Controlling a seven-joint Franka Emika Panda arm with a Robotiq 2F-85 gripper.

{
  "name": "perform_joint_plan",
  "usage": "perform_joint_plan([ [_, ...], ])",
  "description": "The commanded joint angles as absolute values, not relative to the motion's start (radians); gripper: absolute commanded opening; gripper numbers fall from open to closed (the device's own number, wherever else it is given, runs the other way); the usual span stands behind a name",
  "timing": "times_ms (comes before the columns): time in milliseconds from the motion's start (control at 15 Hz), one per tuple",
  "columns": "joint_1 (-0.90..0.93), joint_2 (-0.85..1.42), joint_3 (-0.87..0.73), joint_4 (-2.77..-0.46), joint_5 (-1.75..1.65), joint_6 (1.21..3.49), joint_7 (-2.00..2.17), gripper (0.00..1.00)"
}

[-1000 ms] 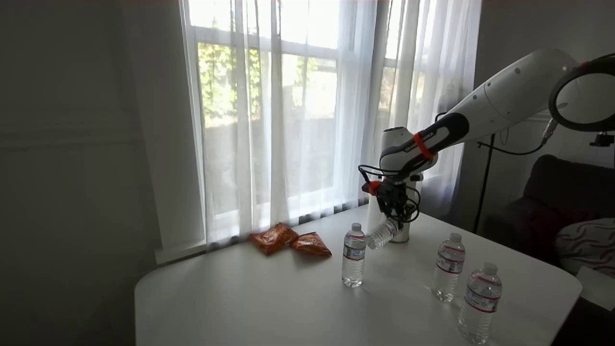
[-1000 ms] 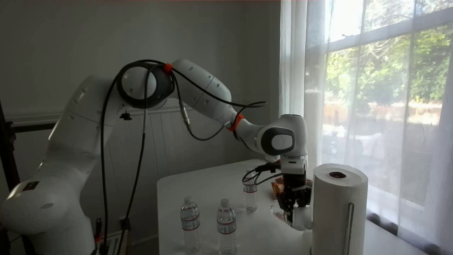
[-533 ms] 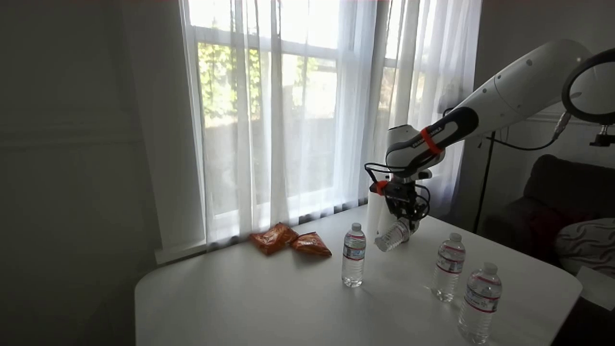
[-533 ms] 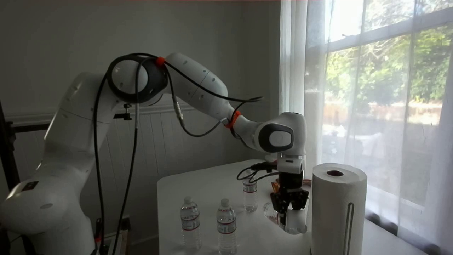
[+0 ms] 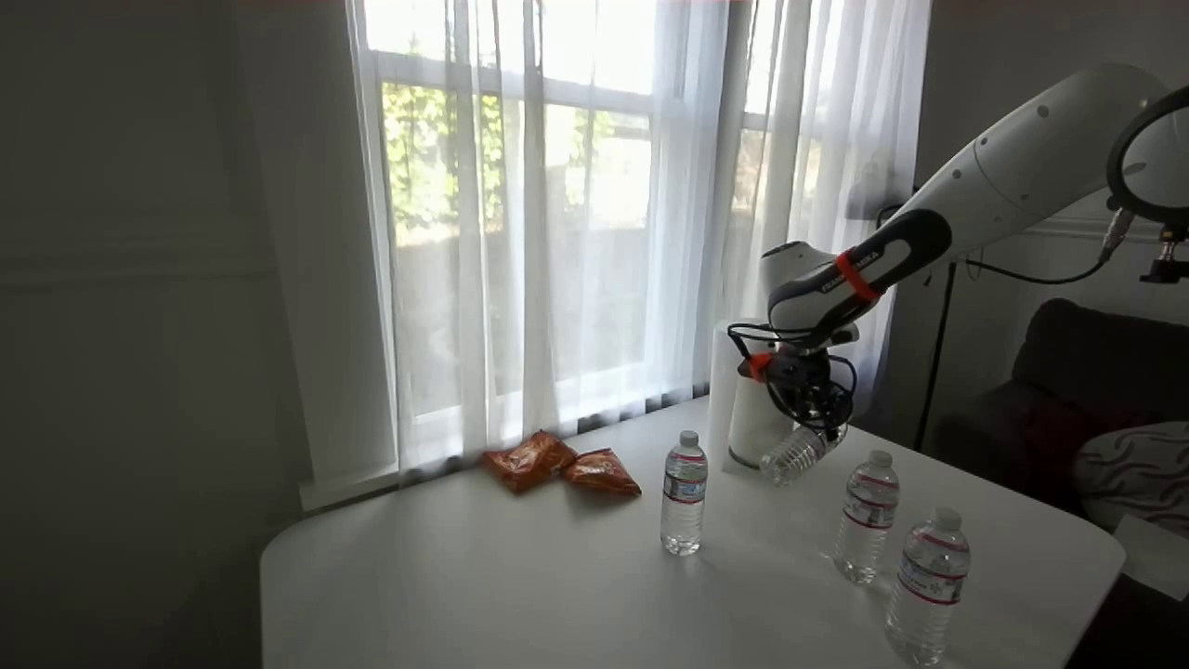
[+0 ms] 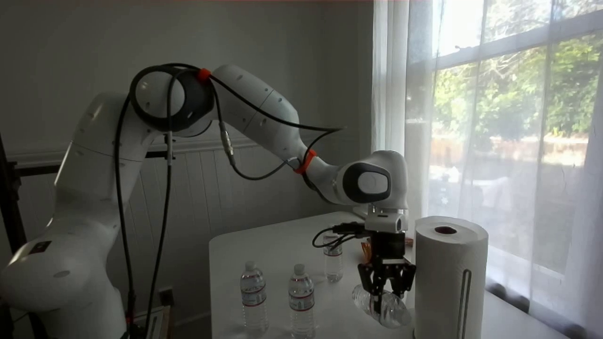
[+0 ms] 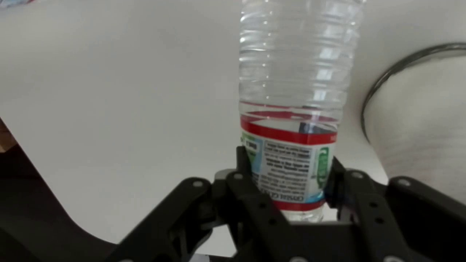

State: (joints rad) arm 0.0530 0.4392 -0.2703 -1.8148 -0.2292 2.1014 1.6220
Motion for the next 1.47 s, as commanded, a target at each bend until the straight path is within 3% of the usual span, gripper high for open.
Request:
perform_joint_plan([
  [0,0.076,0.363,-0.292,-1.882,-0.366,2.072,1.74,0.21],
  [533,0.108,0.409,-0.272,-1.872,-0.645,1.981,1.961,0.21],
  [1400,0.126,0.569,-0.198,-1.695,-0.77,1.737,2.178,0.21],
])
